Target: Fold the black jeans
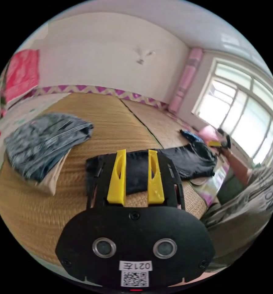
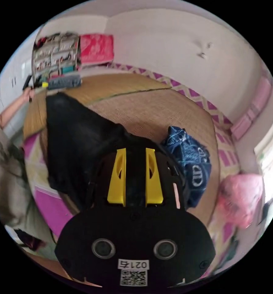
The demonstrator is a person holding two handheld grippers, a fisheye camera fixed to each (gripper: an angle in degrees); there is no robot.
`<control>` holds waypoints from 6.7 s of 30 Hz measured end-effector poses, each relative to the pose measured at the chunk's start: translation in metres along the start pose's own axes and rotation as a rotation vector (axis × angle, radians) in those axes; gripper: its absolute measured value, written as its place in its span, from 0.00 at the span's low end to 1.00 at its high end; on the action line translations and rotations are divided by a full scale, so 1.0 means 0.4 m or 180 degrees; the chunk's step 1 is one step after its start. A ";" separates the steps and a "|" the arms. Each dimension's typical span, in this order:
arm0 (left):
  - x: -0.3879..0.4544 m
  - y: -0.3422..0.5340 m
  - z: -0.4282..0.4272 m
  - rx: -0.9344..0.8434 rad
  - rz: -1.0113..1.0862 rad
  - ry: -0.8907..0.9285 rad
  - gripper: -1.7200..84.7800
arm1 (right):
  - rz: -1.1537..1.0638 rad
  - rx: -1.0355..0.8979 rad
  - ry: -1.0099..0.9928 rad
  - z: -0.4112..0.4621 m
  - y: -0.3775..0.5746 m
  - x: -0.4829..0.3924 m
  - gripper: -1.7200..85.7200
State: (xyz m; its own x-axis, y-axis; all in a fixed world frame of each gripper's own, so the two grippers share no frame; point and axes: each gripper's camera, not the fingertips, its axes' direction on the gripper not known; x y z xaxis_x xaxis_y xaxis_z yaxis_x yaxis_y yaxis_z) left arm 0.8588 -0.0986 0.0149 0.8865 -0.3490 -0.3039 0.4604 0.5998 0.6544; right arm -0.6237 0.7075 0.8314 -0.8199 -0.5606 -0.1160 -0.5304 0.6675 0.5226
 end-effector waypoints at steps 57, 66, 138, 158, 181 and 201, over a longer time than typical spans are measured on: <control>0.387 0.482 0.159 -0.1033 0.0305 0.1623 0.02 | 0.0401 -0.0204 -0.1637 -0.419 0.792 0.127 0.03; 0.228 0.543 0.044 -0.0515 -0.0245 0.1641 0.03 | 0.0659 -0.0109 -0.1879 -0.465 0.800 0.160 0.09; 0.351 -0.180 0.361 -0.1089 0.0792 0.0375 0.10 | 0.0641 -0.0573 -0.0112 -0.278 -0.422 0.094 0.13; 0.547 0.438 -0.211 -0.0567 -0.0408 0.0139 0.10 | 0.0611 -0.0077 -0.0534 -0.411 0.297 -0.625 0.09; 0.406 1.086 -0.363 0.1544 -0.3423 0.1154 0.18 | 0.4022 0.1537 -0.1148 -0.180 0.932 -0.599 0.10; 0.444 0.881 -0.541 0.1139 -0.2815 0.0937 0.01 | 0.4576 0.1800 -0.1479 0.002 1.026 -0.630 0.11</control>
State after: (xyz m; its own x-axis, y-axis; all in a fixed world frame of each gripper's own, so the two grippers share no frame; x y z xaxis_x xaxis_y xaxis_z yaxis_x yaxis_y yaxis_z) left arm 1.1882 0.2065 0.0418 0.2300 -0.3440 -0.9104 0.9624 -0.0588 0.2653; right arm -0.6351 1.1232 1.0746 -0.6190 0.7766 -0.1176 0.7750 0.6282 0.0688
